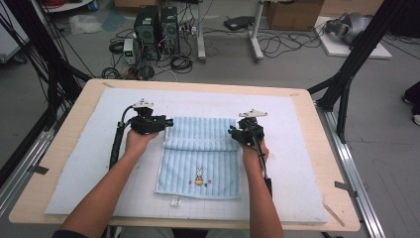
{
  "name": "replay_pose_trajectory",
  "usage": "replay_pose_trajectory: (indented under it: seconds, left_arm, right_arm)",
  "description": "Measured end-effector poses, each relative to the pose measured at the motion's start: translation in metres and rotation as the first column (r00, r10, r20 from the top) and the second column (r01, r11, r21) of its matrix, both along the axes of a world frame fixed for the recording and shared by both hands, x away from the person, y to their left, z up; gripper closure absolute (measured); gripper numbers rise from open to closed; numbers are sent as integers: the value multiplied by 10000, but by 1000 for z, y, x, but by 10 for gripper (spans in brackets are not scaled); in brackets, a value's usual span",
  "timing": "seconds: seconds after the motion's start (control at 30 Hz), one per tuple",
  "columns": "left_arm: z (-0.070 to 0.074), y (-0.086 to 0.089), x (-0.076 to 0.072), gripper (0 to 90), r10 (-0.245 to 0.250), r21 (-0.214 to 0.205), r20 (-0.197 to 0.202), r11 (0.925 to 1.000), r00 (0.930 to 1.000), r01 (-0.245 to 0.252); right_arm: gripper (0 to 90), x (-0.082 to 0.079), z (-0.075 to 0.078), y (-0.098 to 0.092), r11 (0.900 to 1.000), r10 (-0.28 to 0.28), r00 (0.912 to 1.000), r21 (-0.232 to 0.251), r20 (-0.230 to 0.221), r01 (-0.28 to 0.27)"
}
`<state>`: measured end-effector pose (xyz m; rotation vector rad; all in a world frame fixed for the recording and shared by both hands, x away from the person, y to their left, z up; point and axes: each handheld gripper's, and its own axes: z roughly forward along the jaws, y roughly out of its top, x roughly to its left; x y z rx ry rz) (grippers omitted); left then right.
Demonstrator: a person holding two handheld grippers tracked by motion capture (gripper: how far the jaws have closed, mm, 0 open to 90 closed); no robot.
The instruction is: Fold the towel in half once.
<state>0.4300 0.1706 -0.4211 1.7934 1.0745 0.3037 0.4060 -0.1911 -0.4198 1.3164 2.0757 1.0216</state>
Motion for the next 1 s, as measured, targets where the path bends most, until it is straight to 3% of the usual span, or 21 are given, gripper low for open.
replay_pose_trajectory:
  seconds: [0.1,0.23,0.37,0.47,0.57,0.63,0.67,0.73,0.9,1.0]
  left_arm:
    - [-2,3,-11,517,-430,-506,-192,9978,9989,420]
    - [-7,4,-25,514,-756,-341,-135,9966,9970,751]
    - [-13,2,-30,514,-1051,-403,-264,9938,9941,1040]
    - [-16,-3,-34,527,-1444,-274,-543,9893,9880,1431]
    - [-18,-8,-37,609,-1708,133,-704,9850,9828,1721]
    - [-19,-12,-39,789,-1800,778,-860,9793,9799,1867]
    - [-19,-13,-41,894,-1877,881,-912,9767,9780,1957]
    - [-19,-14,-45,895,-1867,820,-602,9781,9806,1913]
    - [-16,-7,-57,897,-1719,302,-211,9845,9849,1725]
    - [-14,-5,-62,897,-1726,263,-32,9846,9850,1727]
  right_arm:
    - [566,-8,4,-5,9987,317,9995,396,18,-317]
    - [564,-19,9,-15,9938,400,9990,1026,179,-416]
    - [561,-23,9,-19,9912,783,9967,1090,-222,-754]
    - [575,-25,4,-17,9884,1121,9927,1076,-445,-1068]
    - [587,-27,-6,-13,9879,1366,9875,849,-784,-1299]
    - [682,-28,-14,-13,9878,1465,9827,689,-1136,-1393]
    - [757,-29,-17,-13,9865,1537,9795,766,-1304,-1446]
    - [813,-33,-20,-15,9842,1658,9790,822,-1184,-1568]
    - [822,-48,-13,-19,9824,1703,9833,894,-643,-1643]
    - [822,-56,-8,-18,9795,1836,9823,913,-370,-1796]
